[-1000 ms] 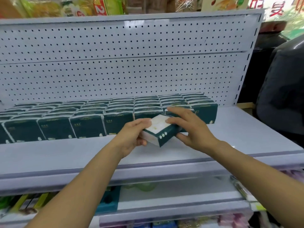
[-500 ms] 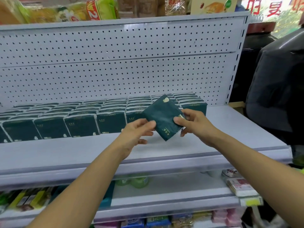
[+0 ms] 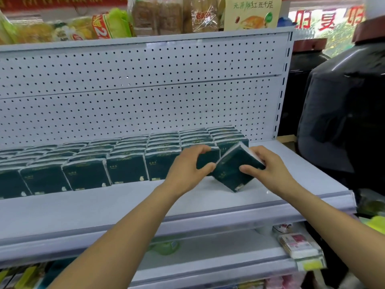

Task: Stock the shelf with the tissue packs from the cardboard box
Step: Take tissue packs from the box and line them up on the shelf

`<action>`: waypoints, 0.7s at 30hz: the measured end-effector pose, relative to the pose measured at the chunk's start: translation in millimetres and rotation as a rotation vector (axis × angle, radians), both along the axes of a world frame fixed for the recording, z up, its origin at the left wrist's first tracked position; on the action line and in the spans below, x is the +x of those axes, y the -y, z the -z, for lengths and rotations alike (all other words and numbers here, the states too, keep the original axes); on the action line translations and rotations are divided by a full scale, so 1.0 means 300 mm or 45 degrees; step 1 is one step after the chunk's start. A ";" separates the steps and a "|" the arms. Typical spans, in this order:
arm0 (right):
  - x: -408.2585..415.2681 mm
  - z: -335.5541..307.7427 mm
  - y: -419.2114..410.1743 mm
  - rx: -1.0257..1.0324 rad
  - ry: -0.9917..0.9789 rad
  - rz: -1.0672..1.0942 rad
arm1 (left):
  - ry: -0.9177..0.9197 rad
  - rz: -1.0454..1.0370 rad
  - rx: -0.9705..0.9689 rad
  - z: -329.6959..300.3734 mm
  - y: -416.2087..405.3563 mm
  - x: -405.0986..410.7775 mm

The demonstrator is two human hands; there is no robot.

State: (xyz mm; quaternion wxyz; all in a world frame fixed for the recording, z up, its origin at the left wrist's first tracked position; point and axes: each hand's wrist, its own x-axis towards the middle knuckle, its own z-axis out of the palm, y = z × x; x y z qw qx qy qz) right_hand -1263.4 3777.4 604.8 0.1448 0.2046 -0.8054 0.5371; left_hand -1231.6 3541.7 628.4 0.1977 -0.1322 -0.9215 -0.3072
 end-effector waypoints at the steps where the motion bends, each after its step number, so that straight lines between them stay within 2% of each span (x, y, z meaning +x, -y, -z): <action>1: -0.017 0.007 -0.028 -0.037 0.049 0.055 | -0.096 -0.070 -0.144 0.003 0.010 -0.024; 3: -0.056 0.024 -0.068 -0.067 0.113 0.145 | -0.201 -0.169 -0.404 0.013 0.027 -0.077; 5: -0.099 0.044 -0.087 -0.054 0.121 0.214 | -0.190 -0.210 -0.595 0.030 0.035 -0.132; 9: -0.193 0.078 -0.100 0.025 0.152 0.332 | -0.168 -0.231 -0.797 0.071 0.032 -0.211; 12: -0.252 0.095 -0.099 0.127 0.178 0.385 | -0.185 -0.245 -0.827 0.085 0.032 -0.246; 21: -0.292 0.093 -0.033 0.169 0.178 0.366 | -0.314 -0.371 -0.811 0.118 0.042 -0.261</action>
